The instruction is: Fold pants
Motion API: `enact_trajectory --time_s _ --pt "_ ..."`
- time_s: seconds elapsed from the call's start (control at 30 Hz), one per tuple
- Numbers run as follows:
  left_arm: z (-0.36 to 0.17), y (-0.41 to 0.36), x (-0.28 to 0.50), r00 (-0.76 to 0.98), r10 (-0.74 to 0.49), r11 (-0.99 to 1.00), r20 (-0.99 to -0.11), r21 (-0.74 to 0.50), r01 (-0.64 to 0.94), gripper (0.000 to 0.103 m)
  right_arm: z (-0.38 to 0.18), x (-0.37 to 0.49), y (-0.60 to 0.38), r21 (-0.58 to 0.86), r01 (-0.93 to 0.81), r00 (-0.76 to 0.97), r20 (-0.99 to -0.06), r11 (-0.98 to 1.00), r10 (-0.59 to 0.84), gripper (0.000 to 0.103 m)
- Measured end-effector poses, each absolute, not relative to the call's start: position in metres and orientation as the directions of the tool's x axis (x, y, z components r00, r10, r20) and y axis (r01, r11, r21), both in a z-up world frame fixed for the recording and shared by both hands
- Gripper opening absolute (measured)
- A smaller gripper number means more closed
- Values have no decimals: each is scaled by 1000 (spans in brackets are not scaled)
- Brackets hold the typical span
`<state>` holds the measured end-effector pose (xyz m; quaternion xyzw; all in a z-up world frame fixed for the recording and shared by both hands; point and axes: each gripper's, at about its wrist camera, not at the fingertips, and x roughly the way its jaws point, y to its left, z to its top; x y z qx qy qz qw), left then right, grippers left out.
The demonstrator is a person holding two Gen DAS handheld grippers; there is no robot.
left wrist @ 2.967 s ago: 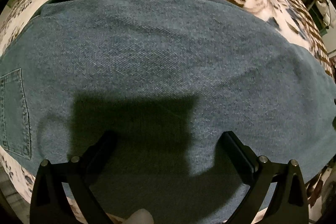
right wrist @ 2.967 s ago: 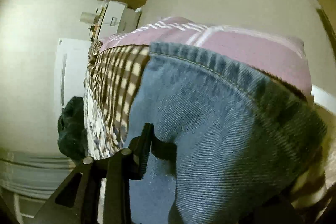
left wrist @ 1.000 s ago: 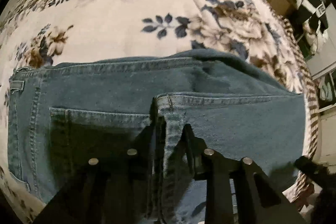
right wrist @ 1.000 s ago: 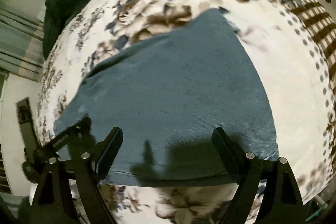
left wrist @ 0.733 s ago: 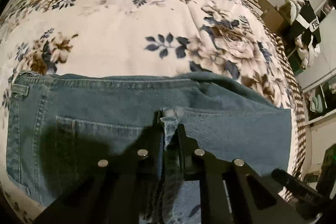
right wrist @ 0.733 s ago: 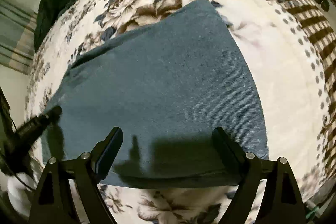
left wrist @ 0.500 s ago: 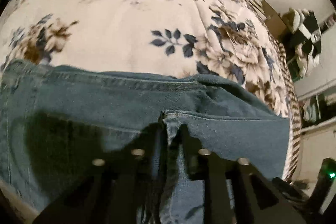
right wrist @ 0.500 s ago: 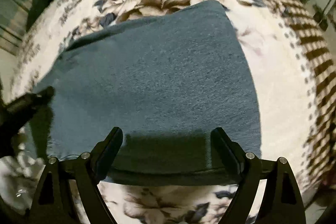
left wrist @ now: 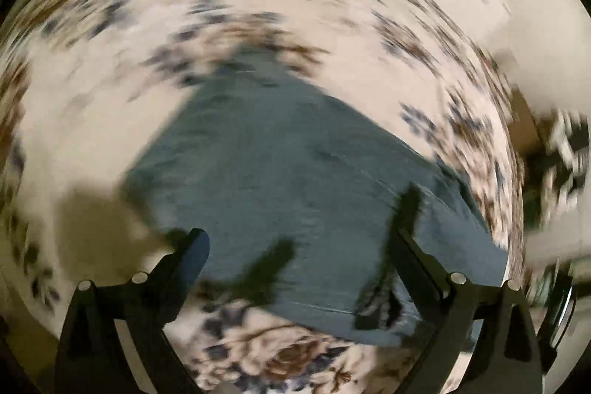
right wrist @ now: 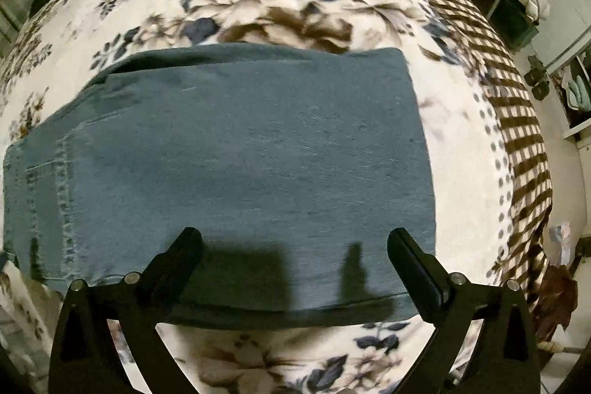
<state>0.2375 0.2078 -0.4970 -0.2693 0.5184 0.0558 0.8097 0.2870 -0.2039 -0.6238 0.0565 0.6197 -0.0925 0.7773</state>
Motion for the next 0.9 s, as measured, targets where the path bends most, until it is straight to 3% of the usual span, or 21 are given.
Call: enact_trajectory --time_s 0.13,0.27,0.3,0.33,0.37,0.43,0.53,0.57,0.6,0.63,0.73,0.8,0.9 --pt "-536 255 224 448 -159 733 -880 -409 -544 98 -627 293 -194 0 213 198 -979 977 -43 102" --pt "-571 284 227 521 -234 567 -821 -550 -613 96 -647 306 -176 -7 184 164 -986 983 -38 102" --pt "-574 288 227 540 -224 548 -811 -563 -619 85 -650 309 -172 -11 177 155 -987 984 -39 102" --pt "-574 291 228 561 -200 543 -804 -567 -619 63 -654 312 -167 -10 167 150 -988 986 -36 102" --pt "-572 291 230 581 -193 547 -791 -578 -605 51 -656 314 -165 -12 160 148 -988 987 -36 102" --pt "-560 283 231 618 -157 592 -770 -574 -565 39 -661 319 -154 -22 135 143 -989 991 -42 102" --pt "-552 273 223 677 -124 610 -726 -594 -525 38 -665 322 -145 -13 118 139 -990 993 -30 102" --pt "-556 275 223 677 -126 588 -725 -604 -538 44 -666 322 -143 -11 117 136 -990 993 -27 102" --pt "-566 277 223 676 -144 556 -722 -625 -549 58 -667 322 -141 -8 116 135 -990 993 -24 102" --pt "-579 281 223 674 -173 508 -718 -652 -563 58 -667 322 -140 -8 114 134 -991 993 -24 102" --pt "-586 287 229 695 -178 494 -697 -674 -549 53 -666 319 -141 -8 119 132 -991 993 -24 102" --pt "-575 280 233 718 -169 534 -676 -675 -510 35 -664 317 -148 3 133 134 -991 991 -16 102" --pt "-543 269 230 761 -161 601 -629 -674 -430 28 -661 310 -170 20 175 140 -990 984 -5 102"
